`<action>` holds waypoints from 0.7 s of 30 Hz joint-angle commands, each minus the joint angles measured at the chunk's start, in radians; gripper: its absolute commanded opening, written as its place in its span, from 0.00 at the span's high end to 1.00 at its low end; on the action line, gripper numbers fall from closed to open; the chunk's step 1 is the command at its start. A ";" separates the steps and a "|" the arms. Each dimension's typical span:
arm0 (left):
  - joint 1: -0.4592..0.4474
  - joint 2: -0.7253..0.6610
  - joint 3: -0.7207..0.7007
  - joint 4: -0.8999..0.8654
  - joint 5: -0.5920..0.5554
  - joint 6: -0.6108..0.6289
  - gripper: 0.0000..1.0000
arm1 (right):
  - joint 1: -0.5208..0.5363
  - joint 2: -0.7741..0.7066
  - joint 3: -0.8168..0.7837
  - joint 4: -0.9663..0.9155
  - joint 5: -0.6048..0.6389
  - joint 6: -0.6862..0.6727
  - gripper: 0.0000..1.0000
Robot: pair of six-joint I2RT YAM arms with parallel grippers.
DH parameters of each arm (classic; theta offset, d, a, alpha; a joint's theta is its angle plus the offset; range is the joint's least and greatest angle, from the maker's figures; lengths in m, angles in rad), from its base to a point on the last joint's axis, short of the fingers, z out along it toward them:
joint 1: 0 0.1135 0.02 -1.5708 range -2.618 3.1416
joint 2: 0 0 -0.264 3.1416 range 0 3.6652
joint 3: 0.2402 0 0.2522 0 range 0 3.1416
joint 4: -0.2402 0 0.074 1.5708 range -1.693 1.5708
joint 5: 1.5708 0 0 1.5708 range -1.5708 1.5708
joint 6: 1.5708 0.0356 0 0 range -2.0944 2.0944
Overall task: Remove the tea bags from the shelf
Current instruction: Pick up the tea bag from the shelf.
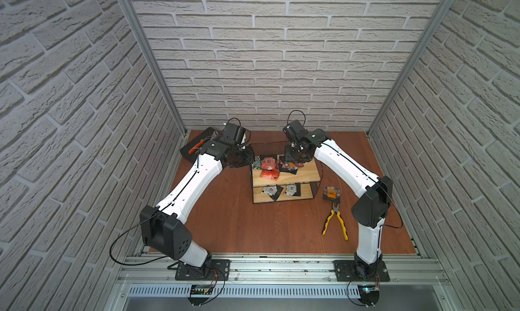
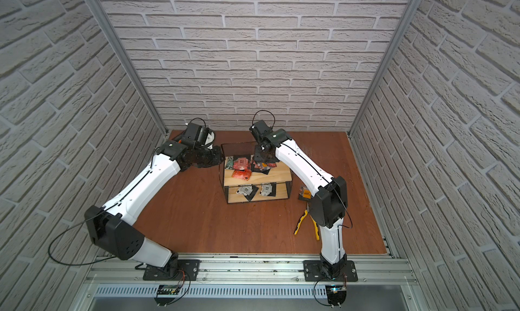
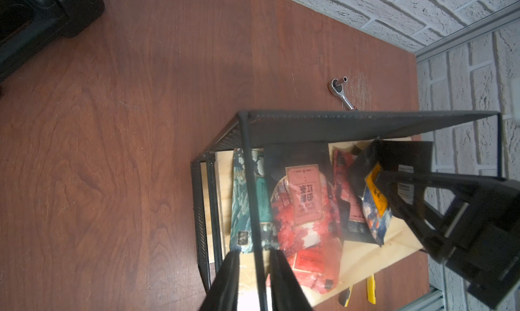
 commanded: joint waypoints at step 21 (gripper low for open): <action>-0.012 0.002 0.021 0.005 -0.007 0.015 0.76 | 0.009 -0.149 0.008 -0.035 0.115 -0.031 0.97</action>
